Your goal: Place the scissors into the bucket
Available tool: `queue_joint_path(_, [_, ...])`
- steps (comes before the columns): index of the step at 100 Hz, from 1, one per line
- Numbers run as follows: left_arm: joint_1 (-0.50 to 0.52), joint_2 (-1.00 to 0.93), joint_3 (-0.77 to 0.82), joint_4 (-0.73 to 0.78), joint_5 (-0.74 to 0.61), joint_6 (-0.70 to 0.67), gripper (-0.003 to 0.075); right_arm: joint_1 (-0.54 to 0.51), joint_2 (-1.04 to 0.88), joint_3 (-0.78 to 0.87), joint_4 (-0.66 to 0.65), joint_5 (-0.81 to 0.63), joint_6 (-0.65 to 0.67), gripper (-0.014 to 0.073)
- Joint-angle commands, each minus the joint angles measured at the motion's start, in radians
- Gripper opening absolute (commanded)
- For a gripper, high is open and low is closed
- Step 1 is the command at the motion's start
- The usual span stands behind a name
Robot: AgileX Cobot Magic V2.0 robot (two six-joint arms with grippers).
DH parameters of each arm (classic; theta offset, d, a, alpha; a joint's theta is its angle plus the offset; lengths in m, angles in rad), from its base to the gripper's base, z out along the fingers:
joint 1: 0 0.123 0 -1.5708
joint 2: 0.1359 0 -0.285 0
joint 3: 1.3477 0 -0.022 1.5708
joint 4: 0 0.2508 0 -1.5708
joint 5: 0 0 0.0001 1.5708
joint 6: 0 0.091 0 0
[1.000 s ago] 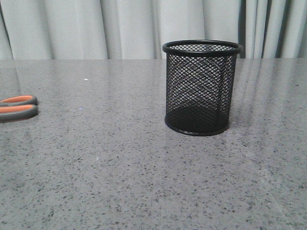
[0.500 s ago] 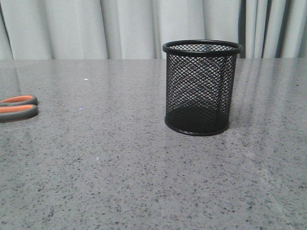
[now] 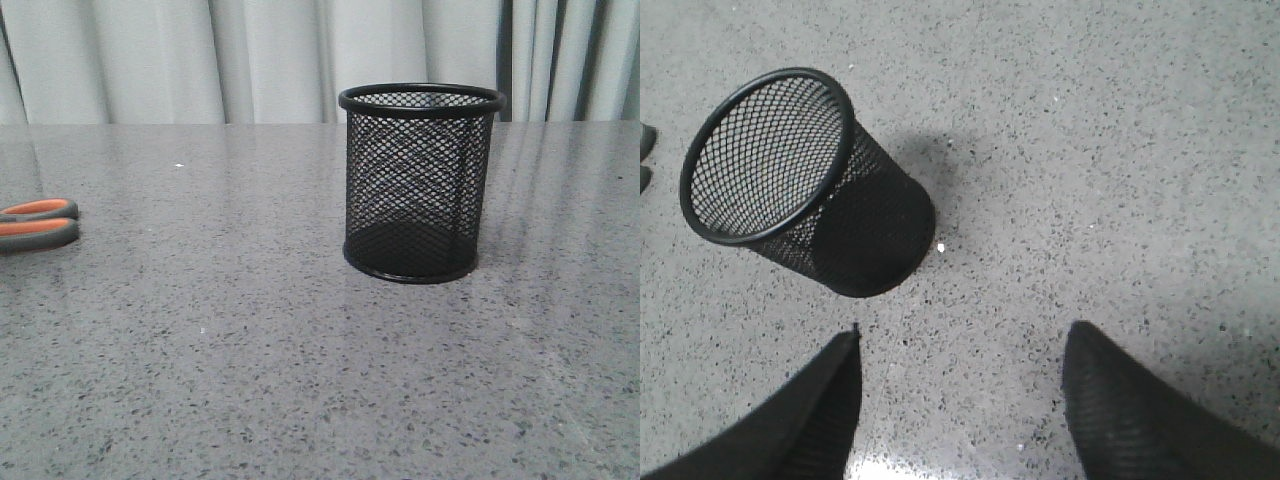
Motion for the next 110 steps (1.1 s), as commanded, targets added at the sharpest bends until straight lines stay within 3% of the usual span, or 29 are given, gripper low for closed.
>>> queue_joint_path(1, [-0.007, 0.038, -0.061, -0.029, -0.024, 0.142, 0.0419, 0.001, 0.004, -0.036, 0.028, -0.035, -0.026, 0.0397])
queue_joint_path(13, [-0.007, 0.096, -0.106, -0.01, -0.052, 0.247, 0.0419, 0.001, 0.004, -0.036, 0.029, -0.035, -0.029, 0.0397])
queue_joint_path(33, [-0.009, 0.19, -0.158, 0.093, -0.086, 0.292, 0.042, 0.001, 0.004, -0.036, 0.029, -0.035, -0.032, 0.0397])
queue_joint_path(62, [-0.008, 0.348, -0.229, 0.098, -0.088, 0.461, 0.042, 0.001, 0.004, -0.036, 0.029, -0.035, -0.04, 0.0397])
queue_joint_path(110, [-0.026, 0.548, -0.301, 0.14, -0.06, 0.523, 0.042, 0.001, 0.004, -0.036, 0.029, -0.043, -0.04, 0.0397])
